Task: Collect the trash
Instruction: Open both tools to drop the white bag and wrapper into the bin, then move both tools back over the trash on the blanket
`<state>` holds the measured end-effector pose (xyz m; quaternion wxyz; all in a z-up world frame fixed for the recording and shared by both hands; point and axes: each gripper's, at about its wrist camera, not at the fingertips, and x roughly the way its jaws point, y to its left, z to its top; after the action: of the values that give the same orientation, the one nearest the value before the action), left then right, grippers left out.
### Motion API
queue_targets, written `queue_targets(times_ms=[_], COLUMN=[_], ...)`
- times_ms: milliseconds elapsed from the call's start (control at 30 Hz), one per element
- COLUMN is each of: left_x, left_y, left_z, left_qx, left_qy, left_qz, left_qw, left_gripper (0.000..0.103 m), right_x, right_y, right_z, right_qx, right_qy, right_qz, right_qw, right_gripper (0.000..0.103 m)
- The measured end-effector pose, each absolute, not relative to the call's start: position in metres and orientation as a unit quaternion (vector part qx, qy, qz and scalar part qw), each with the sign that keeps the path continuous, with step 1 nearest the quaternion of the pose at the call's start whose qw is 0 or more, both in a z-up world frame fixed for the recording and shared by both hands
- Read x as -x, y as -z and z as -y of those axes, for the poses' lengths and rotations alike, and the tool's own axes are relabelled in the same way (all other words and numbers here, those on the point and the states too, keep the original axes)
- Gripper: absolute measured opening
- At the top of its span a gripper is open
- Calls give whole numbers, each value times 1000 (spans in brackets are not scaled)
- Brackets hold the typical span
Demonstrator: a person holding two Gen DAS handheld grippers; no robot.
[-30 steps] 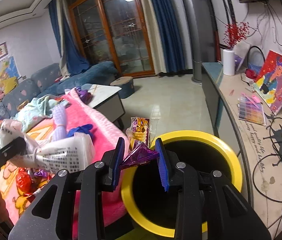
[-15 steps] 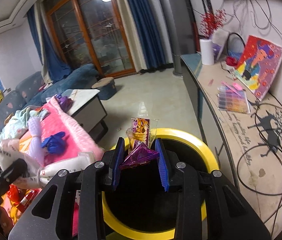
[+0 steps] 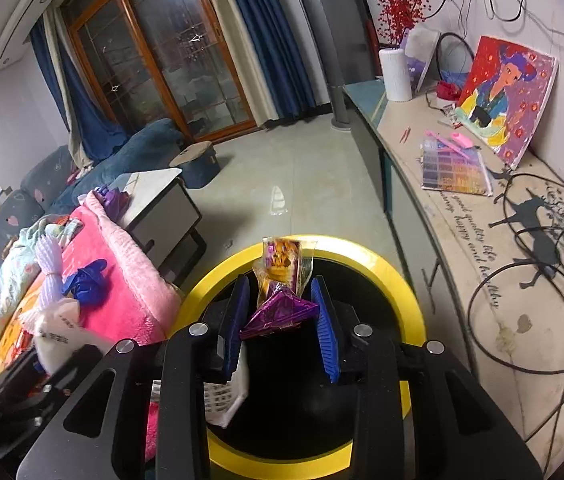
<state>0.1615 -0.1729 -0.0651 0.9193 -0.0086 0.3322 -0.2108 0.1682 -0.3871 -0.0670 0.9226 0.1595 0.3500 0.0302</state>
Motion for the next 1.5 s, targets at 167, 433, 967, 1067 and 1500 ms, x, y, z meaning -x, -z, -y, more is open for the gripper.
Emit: queue_targets(times_ms=[167, 433, 967, 1067, 1500], left_x=[-170, -169, -145, -141, -117], left_y=[72, 68, 30, 24, 9], left_z=[172, 160, 99, 88, 45], left_qx=[19, 35, 73, 84, 103], left_qy=[213, 204, 129, 121, 75], left_qz=[-340, -334, -284, -278, -244], left_qw=[916, 920, 947, 949, 961], left_gripper=[56, 90, 92, 92, 92], right_x=[-170, -168, -150, -144, -120], right_y=[74, 75, 45, 39, 14], right_z=[394, 395, 351, 340, 297], right_qx=[-171, -173, -147, -134, -93], right_qy=[-16, -6, -53, -61, -109], right_qz=[-354, -352, -319, -307, -254], right_qw=[919, 920, 935, 940, 956], right_gripper=[45, 50, 66, 68, 74])
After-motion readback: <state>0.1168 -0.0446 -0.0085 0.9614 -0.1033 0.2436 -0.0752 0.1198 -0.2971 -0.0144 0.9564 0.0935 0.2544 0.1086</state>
